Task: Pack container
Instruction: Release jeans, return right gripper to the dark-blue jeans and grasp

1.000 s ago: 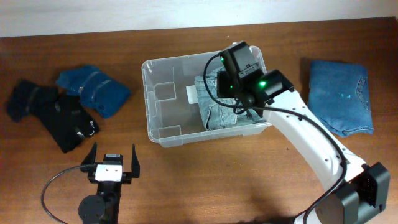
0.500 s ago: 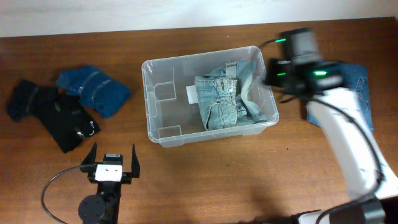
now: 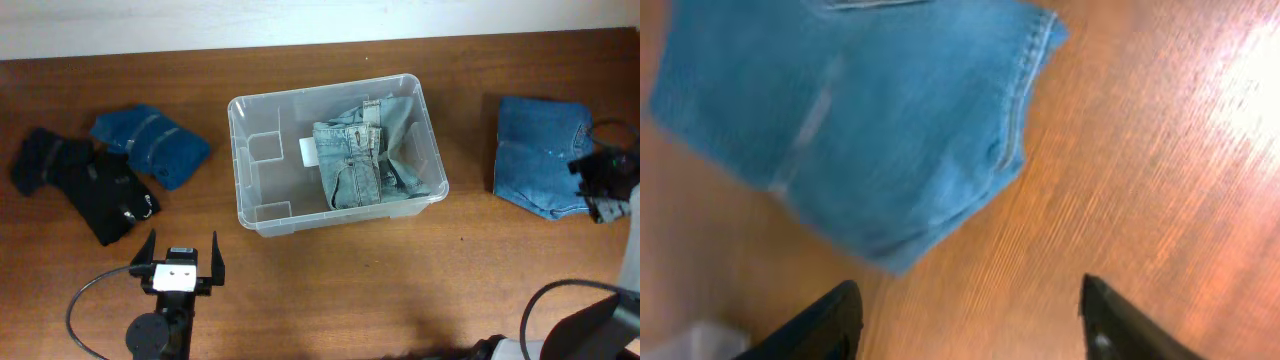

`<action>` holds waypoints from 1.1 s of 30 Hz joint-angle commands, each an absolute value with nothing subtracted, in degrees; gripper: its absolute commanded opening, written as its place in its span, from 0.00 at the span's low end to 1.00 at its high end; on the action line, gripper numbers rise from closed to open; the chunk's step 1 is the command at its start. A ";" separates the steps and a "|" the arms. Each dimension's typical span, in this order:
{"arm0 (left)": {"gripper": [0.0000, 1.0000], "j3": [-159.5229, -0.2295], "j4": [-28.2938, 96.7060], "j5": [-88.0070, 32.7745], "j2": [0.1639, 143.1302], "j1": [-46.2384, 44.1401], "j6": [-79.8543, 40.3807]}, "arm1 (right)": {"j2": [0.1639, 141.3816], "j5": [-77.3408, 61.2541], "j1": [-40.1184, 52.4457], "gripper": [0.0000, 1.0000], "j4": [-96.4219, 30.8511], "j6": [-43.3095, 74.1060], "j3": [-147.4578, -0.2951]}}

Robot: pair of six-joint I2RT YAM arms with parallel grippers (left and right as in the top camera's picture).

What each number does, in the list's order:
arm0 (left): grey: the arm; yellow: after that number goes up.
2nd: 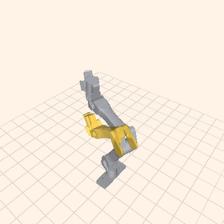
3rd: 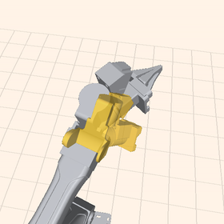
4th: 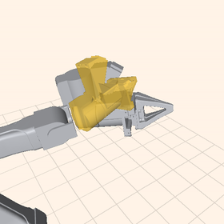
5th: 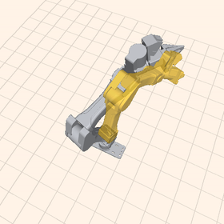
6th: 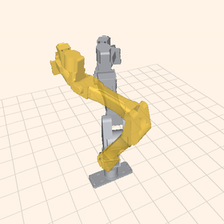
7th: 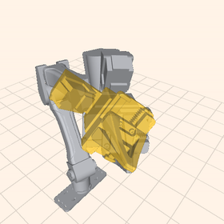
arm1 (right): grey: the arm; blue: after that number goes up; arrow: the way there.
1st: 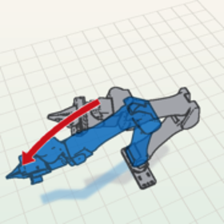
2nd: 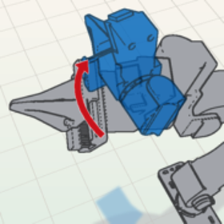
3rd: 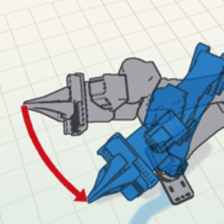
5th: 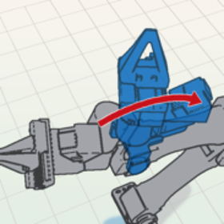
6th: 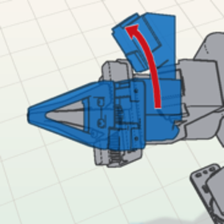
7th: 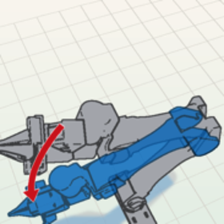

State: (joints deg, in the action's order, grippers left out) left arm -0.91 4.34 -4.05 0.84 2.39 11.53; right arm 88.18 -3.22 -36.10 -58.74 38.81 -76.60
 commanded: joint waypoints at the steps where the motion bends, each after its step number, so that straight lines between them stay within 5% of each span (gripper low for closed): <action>1: 0.99 -0.54 4.36 -3.42 0.40 2.79 11.03 | 88.51 -7.64 -38.96 0.60 -52.14 38.76 -67.46; 33: 0.99 -0.54 4.38 -3.42 0.40 2.79 11.03 | 89.65 -9.52 -38.96 0.59 0.36 36.03 -35.29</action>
